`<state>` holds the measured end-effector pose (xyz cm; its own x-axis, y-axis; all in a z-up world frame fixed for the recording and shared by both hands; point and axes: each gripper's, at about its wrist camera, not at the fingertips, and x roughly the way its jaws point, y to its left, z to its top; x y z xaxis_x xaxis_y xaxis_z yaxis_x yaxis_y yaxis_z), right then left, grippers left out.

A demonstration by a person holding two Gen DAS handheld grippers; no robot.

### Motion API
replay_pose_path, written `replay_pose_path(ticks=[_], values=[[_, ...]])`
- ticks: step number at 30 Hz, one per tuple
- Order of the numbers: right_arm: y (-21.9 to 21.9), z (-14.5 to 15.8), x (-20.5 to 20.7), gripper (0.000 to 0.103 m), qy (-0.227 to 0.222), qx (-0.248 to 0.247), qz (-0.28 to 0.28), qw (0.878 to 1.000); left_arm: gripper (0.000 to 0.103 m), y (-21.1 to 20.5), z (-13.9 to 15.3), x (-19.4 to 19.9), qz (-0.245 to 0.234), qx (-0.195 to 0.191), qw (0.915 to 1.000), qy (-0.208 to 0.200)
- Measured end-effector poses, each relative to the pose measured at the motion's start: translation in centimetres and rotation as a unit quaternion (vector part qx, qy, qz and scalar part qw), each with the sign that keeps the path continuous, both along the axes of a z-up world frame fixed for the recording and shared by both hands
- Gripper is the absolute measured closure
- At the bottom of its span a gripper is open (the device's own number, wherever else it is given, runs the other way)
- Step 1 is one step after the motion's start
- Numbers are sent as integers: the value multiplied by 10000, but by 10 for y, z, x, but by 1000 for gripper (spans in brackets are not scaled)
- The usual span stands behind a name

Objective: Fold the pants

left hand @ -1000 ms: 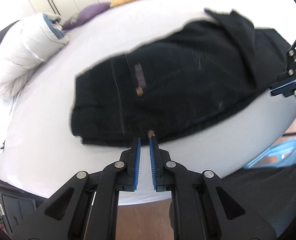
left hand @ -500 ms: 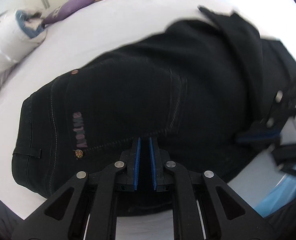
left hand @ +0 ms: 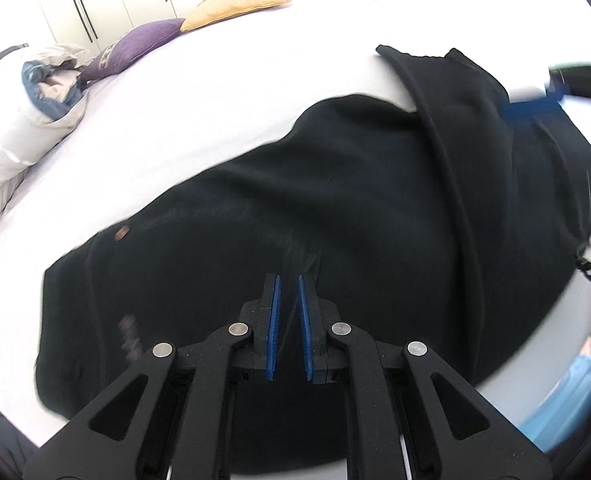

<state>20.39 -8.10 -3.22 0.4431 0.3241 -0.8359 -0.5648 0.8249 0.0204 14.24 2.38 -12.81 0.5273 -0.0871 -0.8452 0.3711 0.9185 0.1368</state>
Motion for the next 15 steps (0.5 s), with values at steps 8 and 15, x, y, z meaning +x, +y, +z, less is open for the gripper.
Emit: replay_pose_path(ticks=[8,15], values=[[-143,17,162,24,1114,269,-2589,9591,94,-36,-35,13,-45,125,9994,325],[-118,-27,238,24,1877,-260,-2761,9423,94,-24,-36,21,80,-332,9977,585]])
